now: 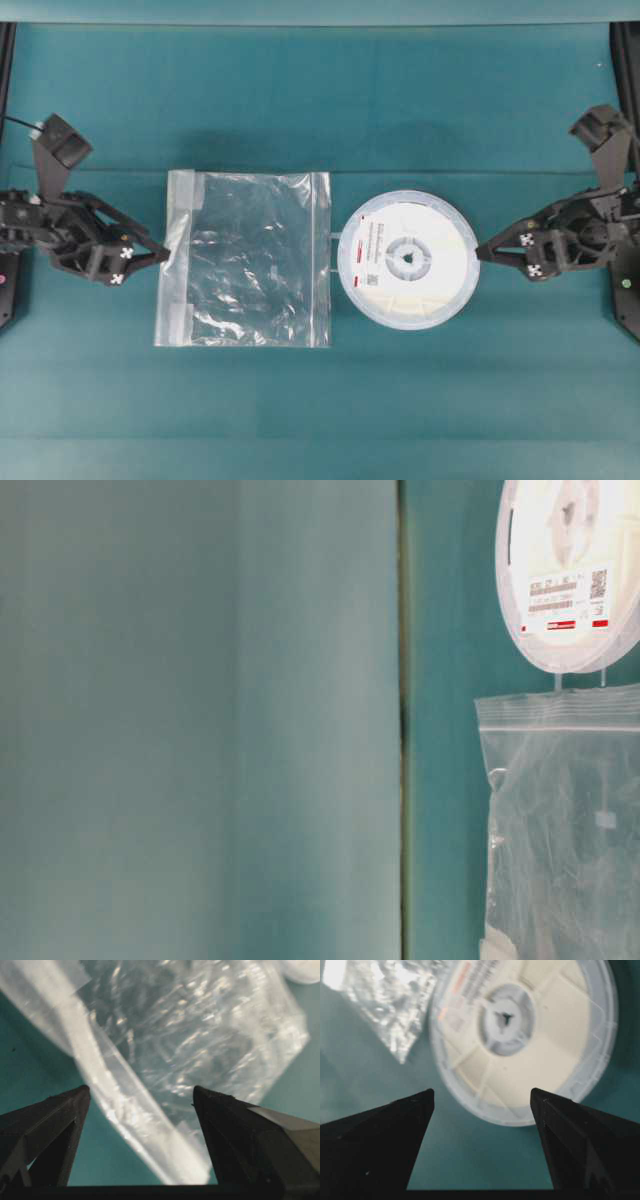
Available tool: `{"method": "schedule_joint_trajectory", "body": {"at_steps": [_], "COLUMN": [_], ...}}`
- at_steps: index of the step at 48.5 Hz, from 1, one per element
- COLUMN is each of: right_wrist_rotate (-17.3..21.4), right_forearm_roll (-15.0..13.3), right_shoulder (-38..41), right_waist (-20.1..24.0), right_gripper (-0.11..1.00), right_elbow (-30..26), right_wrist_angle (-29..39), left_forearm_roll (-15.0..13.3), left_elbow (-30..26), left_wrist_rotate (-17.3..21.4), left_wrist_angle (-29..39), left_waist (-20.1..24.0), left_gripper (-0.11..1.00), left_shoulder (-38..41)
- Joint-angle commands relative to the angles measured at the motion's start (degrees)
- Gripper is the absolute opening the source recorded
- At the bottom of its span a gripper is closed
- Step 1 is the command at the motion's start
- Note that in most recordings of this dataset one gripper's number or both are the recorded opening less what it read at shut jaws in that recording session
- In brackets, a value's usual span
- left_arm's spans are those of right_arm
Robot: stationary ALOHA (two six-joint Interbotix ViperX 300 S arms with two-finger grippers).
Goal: Take out the reel from the clear zip bag.
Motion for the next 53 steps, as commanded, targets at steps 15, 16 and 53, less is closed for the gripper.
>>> {"method": "schedule_joint_trajectory", "body": {"at_steps": [15,16,53], "right_wrist_rotate": [-4.22,-4.31,-15.82], "right_forearm_roll": [-2.11,-2.46,-11.60], "right_shoulder": [-7.12,-7.38,-10.99], "right_waist": [0.62,0.70,6.33], "right_gripper": [0.94,0.94,0.92], "right_elbow": [-0.79,-0.79,-1.05], "right_wrist_angle": [0.00,0.00,-7.12], "left_forearm_roll": [0.18,0.18,0.18], "left_elbow": [-0.97,-0.88,-1.49], "left_wrist_rotate": [10.90,11.43,28.92], "left_wrist_angle": [8.17,8.44,11.69], "left_waist": [-1.85,-1.76,-3.96], "left_gripper": [0.90,0.90,0.90], "left_shoulder": [-14.59,-15.21,-24.79]}}
